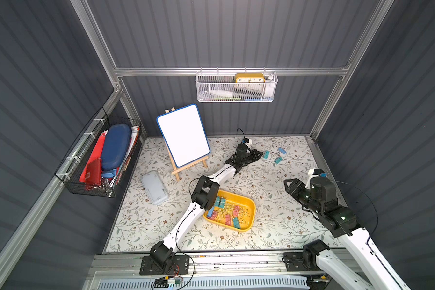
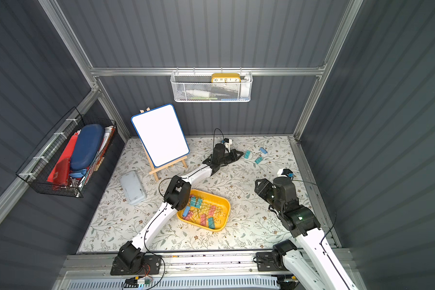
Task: Put the binder clips in the storage box
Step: Pick up the binder clip at the center of the board, then place the binder clip in the storage box.
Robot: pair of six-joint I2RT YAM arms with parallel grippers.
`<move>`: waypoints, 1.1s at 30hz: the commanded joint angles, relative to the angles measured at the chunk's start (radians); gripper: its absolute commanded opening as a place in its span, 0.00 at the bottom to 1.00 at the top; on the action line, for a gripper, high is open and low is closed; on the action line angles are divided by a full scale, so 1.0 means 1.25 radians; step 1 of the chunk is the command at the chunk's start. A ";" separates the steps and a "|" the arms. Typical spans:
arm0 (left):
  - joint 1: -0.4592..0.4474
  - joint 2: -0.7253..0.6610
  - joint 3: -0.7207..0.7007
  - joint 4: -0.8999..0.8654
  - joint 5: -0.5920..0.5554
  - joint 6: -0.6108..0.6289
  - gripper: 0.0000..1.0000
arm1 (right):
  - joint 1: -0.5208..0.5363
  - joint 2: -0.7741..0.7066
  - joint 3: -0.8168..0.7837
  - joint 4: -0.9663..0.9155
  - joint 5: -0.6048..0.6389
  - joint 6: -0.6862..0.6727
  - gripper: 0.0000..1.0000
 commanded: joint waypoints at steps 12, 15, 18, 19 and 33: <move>-0.034 -0.383 -0.351 -0.041 -0.076 0.189 0.00 | -0.076 0.076 0.031 0.016 0.021 0.000 0.96; -0.061 -0.476 -0.410 -0.104 -0.146 0.238 0.00 | -0.117 0.088 0.035 0.022 0.010 -0.004 0.99; -0.094 -0.574 -0.482 -0.194 -0.231 0.289 0.00 | -0.153 0.103 0.038 0.022 -0.007 -0.013 0.99; -0.107 -0.609 -0.516 -0.214 -0.265 0.298 0.00 | -0.161 0.108 0.040 0.019 -0.010 -0.016 0.99; -0.352 -1.119 -0.996 -0.503 -0.694 0.146 0.00 | -0.179 0.213 0.036 0.133 -0.153 -0.125 0.95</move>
